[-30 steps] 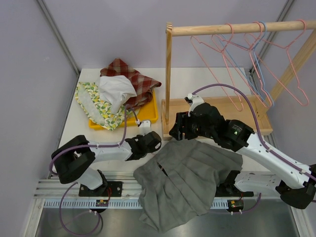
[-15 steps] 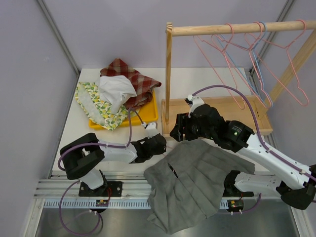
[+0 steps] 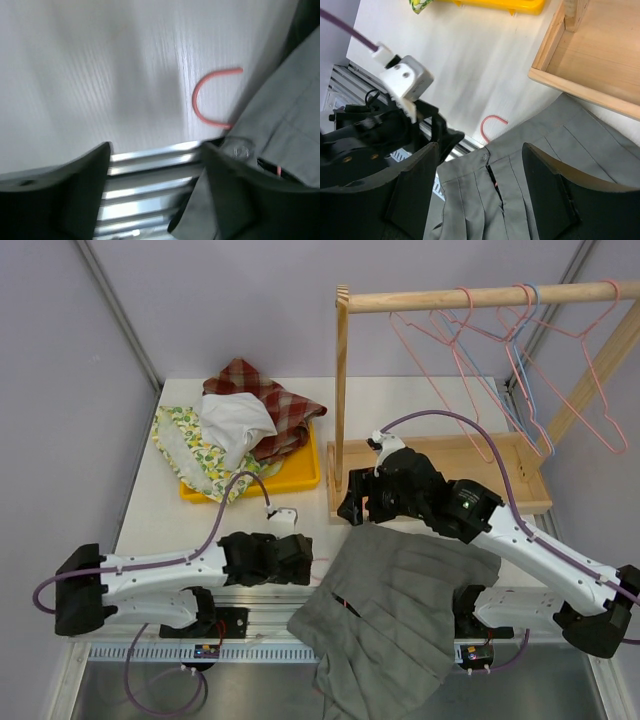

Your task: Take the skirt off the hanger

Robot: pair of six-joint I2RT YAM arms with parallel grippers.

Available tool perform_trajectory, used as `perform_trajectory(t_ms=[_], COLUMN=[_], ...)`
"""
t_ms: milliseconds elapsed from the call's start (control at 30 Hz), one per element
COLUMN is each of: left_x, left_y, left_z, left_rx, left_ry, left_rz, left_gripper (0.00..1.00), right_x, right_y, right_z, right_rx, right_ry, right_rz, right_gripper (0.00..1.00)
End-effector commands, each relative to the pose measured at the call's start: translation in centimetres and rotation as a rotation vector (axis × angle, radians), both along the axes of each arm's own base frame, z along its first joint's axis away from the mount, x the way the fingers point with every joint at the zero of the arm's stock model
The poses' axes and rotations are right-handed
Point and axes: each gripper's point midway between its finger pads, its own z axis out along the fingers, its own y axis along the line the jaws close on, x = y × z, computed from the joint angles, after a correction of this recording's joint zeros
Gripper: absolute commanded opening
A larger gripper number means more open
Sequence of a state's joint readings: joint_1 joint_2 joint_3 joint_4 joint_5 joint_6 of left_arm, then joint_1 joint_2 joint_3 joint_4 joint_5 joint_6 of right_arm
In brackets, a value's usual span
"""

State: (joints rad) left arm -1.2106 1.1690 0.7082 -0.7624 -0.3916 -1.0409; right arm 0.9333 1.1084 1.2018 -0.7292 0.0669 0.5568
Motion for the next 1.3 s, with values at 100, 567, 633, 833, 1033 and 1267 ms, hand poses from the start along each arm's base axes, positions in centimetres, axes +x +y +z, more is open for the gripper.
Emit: perform_trajectory(t_ms=[100, 567, 633, 833, 1033, 1267], left_x=[-5.6, -16.5, -16.1, -14.4, -10.9, -6.7], left_y=[1.9, -2.9, -4.4, -6.8, -6.7, -5.1], left_z=[1.7, -1.9, -1.8, -2.5, 0.1, 6.5], left_rx=[-0.062, -0.31, -0.343, -0.36, -0.386, -0.297], left_ry=[0.101, 0.344, 0.316, 0.246, 0.106, -0.121], left_rz=[-0.058, -0.209, -0.195, -0.138, -0.085, -0.075], left_gripper=[0.99, 0.99, 0.98, 0.67, 0.0, 0.0], right_x=[-0.2, -0.8, -0.8, -1.7, -3.3, -6.1], right_y=[1.6, 1.3, 1.4, 0.9, 1.7, 5.8], right_z=[-2.6, -7.2, -6.9, -6.8, -10.0, -13.3], right_rx=[0.006, 0.01, 0.021, 0.032, -0.028, -0.054], right_ry=[0.082, 0.169, 0.167, 0.19, 0.261, 0.318], right_rz=[0.005, -0.059, -0.058, -0.051, -0.054, 0.0], right_gripper=[0.8, 0.81, 0.81, 0.81, 0.81, 0.81])
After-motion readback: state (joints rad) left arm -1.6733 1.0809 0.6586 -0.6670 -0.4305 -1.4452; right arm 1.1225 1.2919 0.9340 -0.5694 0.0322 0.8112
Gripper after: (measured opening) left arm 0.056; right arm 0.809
